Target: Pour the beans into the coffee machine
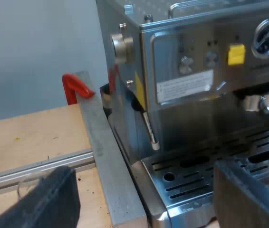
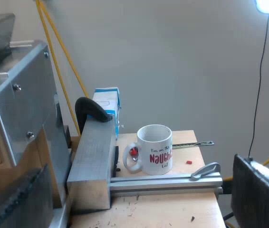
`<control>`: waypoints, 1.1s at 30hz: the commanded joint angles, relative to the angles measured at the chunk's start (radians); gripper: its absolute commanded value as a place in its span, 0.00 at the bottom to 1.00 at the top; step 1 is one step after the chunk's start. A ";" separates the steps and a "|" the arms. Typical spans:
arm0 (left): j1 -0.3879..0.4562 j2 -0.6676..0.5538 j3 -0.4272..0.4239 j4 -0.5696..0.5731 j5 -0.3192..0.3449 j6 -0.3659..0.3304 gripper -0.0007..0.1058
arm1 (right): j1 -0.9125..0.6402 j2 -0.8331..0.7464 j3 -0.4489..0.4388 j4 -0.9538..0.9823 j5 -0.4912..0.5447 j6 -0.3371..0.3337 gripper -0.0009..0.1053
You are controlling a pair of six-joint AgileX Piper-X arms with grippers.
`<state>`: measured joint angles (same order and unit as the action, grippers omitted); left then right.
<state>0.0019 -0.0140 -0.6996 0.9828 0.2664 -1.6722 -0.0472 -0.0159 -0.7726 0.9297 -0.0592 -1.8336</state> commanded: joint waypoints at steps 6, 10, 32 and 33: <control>-0.002 -0.138 0.130 -0.039 -0.008 -0.013 0.59 | 0.001 -0.036 0.128 -0.012 -0.006 -0.003 0.74; -0.002 -0.138 0.214 -0.039 -0.008 -0.013 0.59 | 0.001 -0.036 0.213 -0.012 -0.004 -0.003 0.74; -0.002 -0.136 0.231 -0.053 -0.008 -0.017 0.59 | 0.001 -0.034 0.276 0.039 0.025 -0.003 0.74; -0.002 -0.136 0.231 -0.053 -0.008 -0.017 0.59 | 0.001 -0.034 0.276 0.039 0.025 -0.003 0.74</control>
<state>0.0019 -0.0123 -0.4647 0.9391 0.2664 -1.6758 -0.0472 -0.0125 -0.4929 0.9834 -0.0355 -1.8336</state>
